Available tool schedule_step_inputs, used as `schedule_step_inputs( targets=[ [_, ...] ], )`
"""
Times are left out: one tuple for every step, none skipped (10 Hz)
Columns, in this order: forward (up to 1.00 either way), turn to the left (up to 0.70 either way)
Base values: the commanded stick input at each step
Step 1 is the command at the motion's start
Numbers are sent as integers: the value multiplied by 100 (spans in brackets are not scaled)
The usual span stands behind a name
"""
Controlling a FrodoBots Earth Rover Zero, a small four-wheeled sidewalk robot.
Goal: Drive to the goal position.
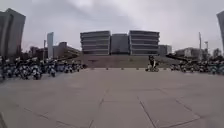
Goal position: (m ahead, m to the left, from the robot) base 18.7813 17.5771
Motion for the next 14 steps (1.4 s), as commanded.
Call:
schedule_step_inputs(
  targets=[
    [70,2],
    [70,2],
    [70,2],
    [70,2],
    [70,2],
    [70,2],
    [70,2],
    [70,2],
    [70,2],
    [70,2],
    [70,2],
    [70,2],
    [70,2],
    [70,2]
  ],
)
